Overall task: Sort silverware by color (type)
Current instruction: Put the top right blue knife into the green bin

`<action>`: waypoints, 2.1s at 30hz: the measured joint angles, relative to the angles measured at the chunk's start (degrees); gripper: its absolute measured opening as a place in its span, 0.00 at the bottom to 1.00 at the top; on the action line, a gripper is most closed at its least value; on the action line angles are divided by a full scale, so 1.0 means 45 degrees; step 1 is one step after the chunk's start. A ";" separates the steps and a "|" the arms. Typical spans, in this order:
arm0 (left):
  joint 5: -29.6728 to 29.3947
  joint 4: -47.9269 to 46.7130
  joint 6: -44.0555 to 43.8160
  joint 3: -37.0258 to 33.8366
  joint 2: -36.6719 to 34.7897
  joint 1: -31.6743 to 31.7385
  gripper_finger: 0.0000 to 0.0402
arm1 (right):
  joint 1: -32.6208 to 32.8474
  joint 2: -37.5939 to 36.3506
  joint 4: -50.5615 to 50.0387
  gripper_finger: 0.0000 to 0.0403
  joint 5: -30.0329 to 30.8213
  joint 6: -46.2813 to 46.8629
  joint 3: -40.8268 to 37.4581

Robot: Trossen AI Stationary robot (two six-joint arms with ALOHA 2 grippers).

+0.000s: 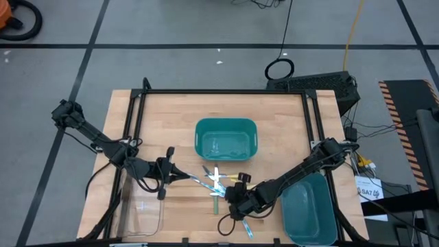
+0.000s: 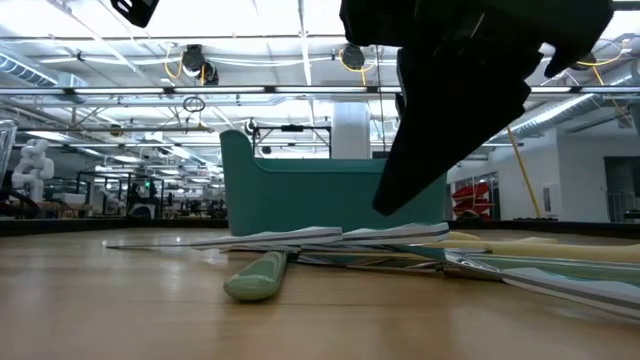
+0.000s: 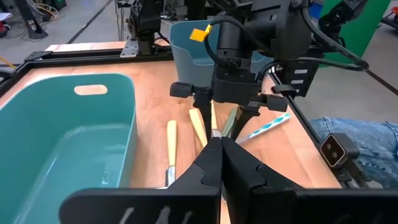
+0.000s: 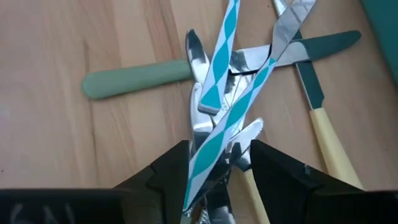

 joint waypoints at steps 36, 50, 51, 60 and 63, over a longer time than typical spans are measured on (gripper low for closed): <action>-0.0019 0.0003 0.0245 0.0000 0.0000 0.0189 0.01 | -0.0583 0.0531 -0.0340 0.09 -0.0996 0.1561 0.0013; -0.0019 -0.0040 -0.0013 -0.0005 -0.0005 0.0175 0.01 | -0.0226 -0.0603 -0.1008 0.09 0.0464 0.1063 -0.0019; -0.0019 -0.0068 -0.0093 -0.0005 -0.0005 0.0175 0.01 | -0.0161 -0.0730 -0.0994 0.09 0.0474 0.0979 -0.0019; -0.0019 -0.0075 -0.0120 -0.0005 0.0160 0.0189 0.01 | 0.0694 -0.1923 -0.1129 0.09 0.1755 0.0191 -0.0019; -0.0019 0.0060 -0.0115 -0.0005 0.0160 0.0186 0.01 | 0.0968 -0.2266 -0.1501 0.09 0.2173 0.0184 -0.0019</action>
